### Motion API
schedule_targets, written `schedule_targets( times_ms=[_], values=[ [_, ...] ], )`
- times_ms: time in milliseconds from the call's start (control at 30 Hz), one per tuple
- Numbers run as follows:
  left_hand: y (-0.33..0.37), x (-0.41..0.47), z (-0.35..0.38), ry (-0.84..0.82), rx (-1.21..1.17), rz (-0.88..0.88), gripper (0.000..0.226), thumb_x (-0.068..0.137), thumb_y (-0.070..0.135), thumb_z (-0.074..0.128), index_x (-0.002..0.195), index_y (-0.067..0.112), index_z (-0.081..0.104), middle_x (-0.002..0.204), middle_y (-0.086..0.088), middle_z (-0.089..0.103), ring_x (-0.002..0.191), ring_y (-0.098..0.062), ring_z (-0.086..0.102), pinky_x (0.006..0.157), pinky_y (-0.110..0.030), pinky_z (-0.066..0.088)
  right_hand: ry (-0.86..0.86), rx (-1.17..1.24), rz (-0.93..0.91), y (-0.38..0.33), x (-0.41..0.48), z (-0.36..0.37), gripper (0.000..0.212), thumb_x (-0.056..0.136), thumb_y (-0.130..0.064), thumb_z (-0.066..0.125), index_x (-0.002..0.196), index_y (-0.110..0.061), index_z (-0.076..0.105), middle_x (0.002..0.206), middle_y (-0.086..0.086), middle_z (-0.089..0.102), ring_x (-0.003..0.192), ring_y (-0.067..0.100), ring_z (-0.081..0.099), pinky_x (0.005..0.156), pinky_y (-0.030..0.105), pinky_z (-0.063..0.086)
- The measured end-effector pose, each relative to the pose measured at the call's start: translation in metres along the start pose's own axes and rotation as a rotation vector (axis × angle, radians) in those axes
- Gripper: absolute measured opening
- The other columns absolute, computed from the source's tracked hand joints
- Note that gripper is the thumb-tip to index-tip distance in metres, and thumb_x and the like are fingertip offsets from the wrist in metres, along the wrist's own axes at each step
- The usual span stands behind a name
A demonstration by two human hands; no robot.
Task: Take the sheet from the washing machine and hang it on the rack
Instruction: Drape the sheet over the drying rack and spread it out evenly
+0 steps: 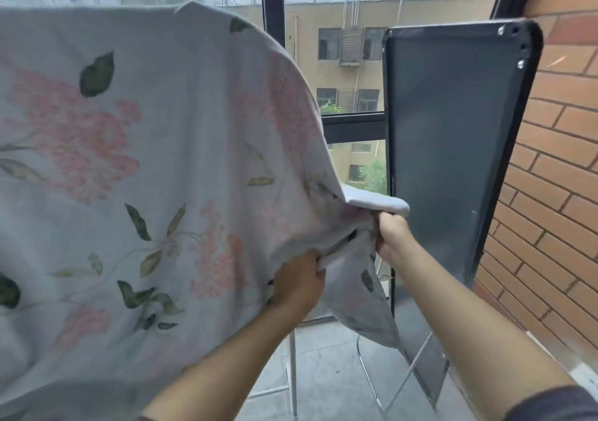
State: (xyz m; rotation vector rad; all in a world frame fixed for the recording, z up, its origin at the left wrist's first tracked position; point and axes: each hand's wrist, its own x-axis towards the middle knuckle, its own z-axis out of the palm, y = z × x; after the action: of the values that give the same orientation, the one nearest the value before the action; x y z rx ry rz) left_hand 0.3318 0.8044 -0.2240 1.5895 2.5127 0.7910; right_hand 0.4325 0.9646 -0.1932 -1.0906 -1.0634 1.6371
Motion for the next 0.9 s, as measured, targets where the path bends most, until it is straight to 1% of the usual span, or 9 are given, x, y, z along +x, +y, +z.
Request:
schedule_targets(
  times_ms=[167, 300, 367, 467, 567, 667, 800, 833, 900],
  values=[
    [0.049, 0.032, -0.095, 0.146, -0.142, 0.111, 0.01, 0.085, 0.025, 0.056, 0.081, 0.017, 0.061, 0.081, -0.008, 0.068, 0.079, -0.031, 0.061, 0.06, -0.032, 0.04, 0.039, -0.072, -0.149, -0.079, -0.005, 0.01, 0.012, 0.093, -0.011, 0.05, 0.097, -0.009, 0.061, 0.089, 0.004, 0.065, 0.079, 0.018, 0.062, 0.071, 0.031, 0.053],
    [0.079, 0.054, -0.147, 0.195, -0.252, 0.111, 0.033, 0.087, 0.015, 0.05, 0.055, 0.012, 0.042, 0.075, -0.02, 0.062, 0.08, -0.037, 0.059, 0.059, -0.032, 0.035, 0.011, -0.255, -0.266, -0.105, 0.003, 0.004, 0.021, 0.093, -0.03, 0.055, 0.099, -0.013, 0.066, 0.089, 0.007, 0.066, 0.078, 0.023, 0.061, 0.071, 0.032, 0.049],
    [0.091, 0.063, -0.161, 0.178, -0.342, 0.071, 0.036, 0.092, 0.015, 0.045, 0.056, 0.01, 0.045, 0.082, -0.027, 0.064, 0.075, -0.036, 0.058, 0.06, -0.031, 0.033, 0.02, -0.384, -0.254, -0.096, 0.01, -0.009, 0.033, 0.094, -0.039, 0.053, 0.099, -0.009, 0.066, 0.091, 0.01, 0.064, 0.074, 0.022, 0.058, 0.067, 0.031, 0.046],
    [0.116, 0.075, -0.18, 0.162, -0.723, 0.034, 0.034, 0.095, 0.008, 0.039, 0.066, 0.009, 0.058, 0.069, -0.021, 0.059, 0.064, -0.032, 0.055, 0.061, -0.035, 0.045, 0.0, -0.452, -0.239, -0.072, 0.018, -0.024, 0.027, 0.093, -0.022, 0.057, 0.112, -0.003, 0.062, 0.102, 0.011, 0.062, 0.086, 0.021, 0.056, 0.065, 0.027, 0.044],
    [0.144, 0.082, -0.197, 0.021, -1.038, -0.022, 0.035, 0.098, 0.003, 0.03, 0.085, 0.012, 0.061, 0.08, -0.012, 0.062, 0.066, -0.024, 0.061, 0.059, -0.037, 0.058, -0.023, -0.383, -0.222, -0.065, 0.013, -0.023, 0.025, 0.088, -0.011, 0.06, 0.113, -0.005, 0.059, 0.101, 0.01, 0.061, 0.078, 0.018, 0.057, 0.059, 0.025, 0.045],
    [0.143, 0.076, -0.184, -0.057, -0.951, -0.075, 0.04, 0.096, 0.0, 0.028, 0.082, 0.015, 0.062, 0.076, -0.011, 0.061, 0.06, -0.023, 0.058, 0.051, -0.032, 0.055, -0.058, -0.424, -0.233, -0.06, 0.002, -0.017, 0.027, 0.09, -0.01, 0.054, 0.115, -0.005, 0.061, 0.105, 0.009, 0.064, 0.08, 0.018, 0.058, 0.059, 0.024, 0.046],
    [0.114, 0.07, -0.15, -0.187, -0.905, -0.158, 0.04, 0.093, -0.001, 0.03, 0.084, 0.017, 0.064, 0.092, -0.016, 0.066, 0.08, -0.029, 0.061, 0.078, -0.045, 0.055, 0.014, -0.649, -0.474, -0.041, -0.03, -0.016, 0.022, 0.087, -0.022, 0.052, 0.099, -0.023, 0.07, 0.107, 0.001, 0.062, 0.094, 0.015, 0.058, 0.08, 0.029, 0.046],
    [0.11, 0.07, -0.147, -0.198, -0.927, -0.157, 0.04, 0.093, -0.002, 0.031, 0.083, 0.017, 0.064, 0.087, -0.014, 0.066, 0.078, -0.028, 0.062, 0.076, -0.042, 0.055, -0.043, -0.611, -0.485, -0.036, -0.04, -0.014, 0.019, 0.086, -0.024, 0.052, 0.093, -0.026, 0.069, 0.104, 0.0, 0.063, 0.093, 0.013, 0.059, 0.083, 0.03, 0.046],
    [0.108, 0.072, -0.149, -0.199, -0.991, -0.137, 0.039, 0.094, -0.003, 0.031, 0.081, 0.016, 0.063, 0.078, -0.012, 0.064, 0.07, -0.025, 0.062, 0.07, -0.036, 0.054, -0.344, -0.412, -0.335, -0.027, -0.061, -0.006, 0.016, 0.088, -0.026, 0.053, 0.095, -0.024, 0.067, 0.1, -0.001, 0.065, 0.093, 0.013, 0.06, 0.084, 0.033, 0.044]
  ],
)
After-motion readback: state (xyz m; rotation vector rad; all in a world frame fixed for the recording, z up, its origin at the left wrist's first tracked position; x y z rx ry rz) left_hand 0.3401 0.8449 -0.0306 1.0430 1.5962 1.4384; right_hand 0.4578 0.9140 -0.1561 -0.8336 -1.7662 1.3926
